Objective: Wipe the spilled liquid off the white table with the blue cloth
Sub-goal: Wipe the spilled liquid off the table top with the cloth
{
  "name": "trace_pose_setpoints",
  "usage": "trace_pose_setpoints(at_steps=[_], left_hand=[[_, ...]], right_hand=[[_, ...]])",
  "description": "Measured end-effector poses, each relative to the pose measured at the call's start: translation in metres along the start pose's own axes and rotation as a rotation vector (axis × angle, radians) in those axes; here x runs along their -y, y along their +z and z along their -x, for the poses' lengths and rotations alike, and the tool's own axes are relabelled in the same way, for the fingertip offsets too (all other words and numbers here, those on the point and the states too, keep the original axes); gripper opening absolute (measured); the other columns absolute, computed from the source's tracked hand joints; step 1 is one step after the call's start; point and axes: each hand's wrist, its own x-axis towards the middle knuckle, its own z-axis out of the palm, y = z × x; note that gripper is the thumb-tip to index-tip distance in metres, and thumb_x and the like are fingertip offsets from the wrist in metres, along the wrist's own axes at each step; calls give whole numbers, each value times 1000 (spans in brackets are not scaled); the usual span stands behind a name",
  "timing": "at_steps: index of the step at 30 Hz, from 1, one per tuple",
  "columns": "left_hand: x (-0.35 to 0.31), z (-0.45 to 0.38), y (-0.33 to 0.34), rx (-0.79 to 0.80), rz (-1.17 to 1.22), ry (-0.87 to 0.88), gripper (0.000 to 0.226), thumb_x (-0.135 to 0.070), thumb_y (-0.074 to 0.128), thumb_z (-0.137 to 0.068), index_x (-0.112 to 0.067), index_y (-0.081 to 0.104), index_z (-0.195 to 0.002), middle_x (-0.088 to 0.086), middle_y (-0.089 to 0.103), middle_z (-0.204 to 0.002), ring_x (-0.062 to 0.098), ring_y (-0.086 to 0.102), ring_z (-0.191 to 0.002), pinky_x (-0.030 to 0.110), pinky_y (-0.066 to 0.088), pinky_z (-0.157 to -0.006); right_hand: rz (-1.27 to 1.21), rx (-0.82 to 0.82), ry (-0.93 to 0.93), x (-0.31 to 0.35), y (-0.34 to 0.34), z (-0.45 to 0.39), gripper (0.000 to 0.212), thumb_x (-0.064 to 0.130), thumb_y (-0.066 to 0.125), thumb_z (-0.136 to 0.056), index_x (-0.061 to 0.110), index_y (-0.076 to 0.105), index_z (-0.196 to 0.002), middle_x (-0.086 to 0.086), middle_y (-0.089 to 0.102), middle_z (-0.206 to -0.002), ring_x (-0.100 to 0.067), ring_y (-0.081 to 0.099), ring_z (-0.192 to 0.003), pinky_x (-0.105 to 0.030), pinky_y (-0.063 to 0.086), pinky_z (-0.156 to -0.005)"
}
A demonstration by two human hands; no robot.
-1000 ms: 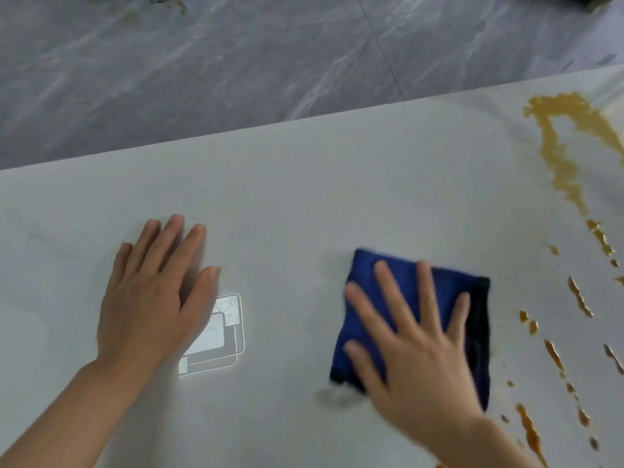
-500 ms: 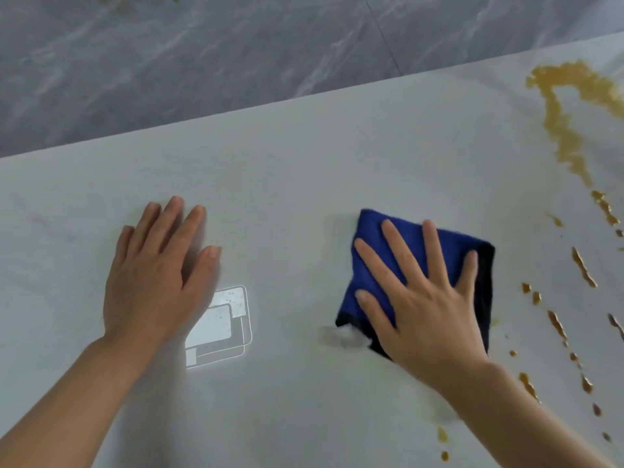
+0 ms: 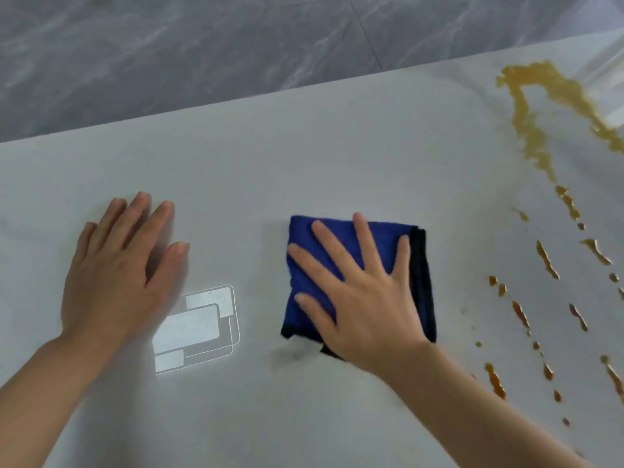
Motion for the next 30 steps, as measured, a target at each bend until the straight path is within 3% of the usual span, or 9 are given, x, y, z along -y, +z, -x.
trace_pose_setpoints(at_steps=[4, 9, 11, 14, 17, 22, 25, 28, 30], left_hand=[[6, -3, 3, -11, -12, 12, 60, -56, 24, -87, -28, 34, -139, 3, 30, -151, 22, 19, -141, 45, 15, -113], [6, -3, 4, -13, -16, 22, 60, -56, 24, -88, -27, 35, -139, 4, 31, -151, 24, 20, -141, 46, 16, -113], [6, -2, 4, -8, -7, 12, 60, -57, 23, -87, -29, 34, -139, 2, 29, -152, 22, 18, -142, 45, 15, -114], [5, -3, 3, 1, -6, 7, 62, -58, 22, -86, -30, 33, -140, 0, 27, -153, 20, 15, -142, 44, 12, -114], [4, -3, 2, 5, 0, 3, 63, -58, 22, -85, -30, 32, -140, 0, 26, -153, 19, 14, -143, 42, 10, -115], [4, -2, 1, 0, -11, 14, 63, -57, 22, -86, -27, 34, -140, 2, 27, -153, 22, 16, -142, 43, 11, -114], [4, -2, 1, 1, -14, 16, 62, -57, 22, -86, -27, 33, -140, 2, 27, -153, 22, 16, -142, 43, 11, -114], [4, -1, 0, 1, -18, 17, 63, -57, 22, -86, -27, 34, -140, 2, 28, -153, 22, 16, -142, 43, 11, -114], [3, -1, 0, 0, -16, 8, 63, -57, 22, -86, -28, 33, -140, 1, 27, -153, 21, 16, -142, 43, 11, -115]], right_hand=[[-24, 7, 278, -57, 3, 22, 58, 65, -3, -83, 51, -18, -138, 14, -11, -156, -27, -21, -142, -70, 1, -106], [-34, 151, 118, -31, 5, 81, 59, 60, 11, -91, 35, 28, -142, -1, 23, -154, -44, 14, -139, -77, 22, -92], [-8, 164, 46, -27, 8, 80, 57, 58, 13, -91, 34, 32, -140, 0, 27, -153, -44, 16, -138, -75, 20, -92], [-15, 60, 63, -49, 7, 48, 56, 61, 12, -90, 44, 21, -142, 8, 20, -155, -37, 8, -142, -74, 15, -97], [-52, -8, 245, -92, 3, 17, 54, 68, -1, -85, 57, -11, -137, 17, -6, -156, -26, -15, -143, -70, 2, -104], [-83, 50, 421, -116, 1, 53, 55, 72, -4, -80, 59, -20, -131, 19, -18, -152, -18, -27, -139, -65, -6, -108], [-88, 86, 375, -81, 8, 97, 61, 70, -2, -82, 53, -8, -140, 14, -11, -154, -26, -19, -142, -70, 3, -106], [-78, 166, 147, -32, 12, 122, 60, 62, 11, -89, 37, 29, -141, 0, 23, -153, -42, 14, -139, -74, 20, -95], [-35, 168, -9, -17, 15, 121, 57, 60, 15, -90, 37, 34, -138, 0, 29, -150, -43, 20, -136, -74, 21, -95]])
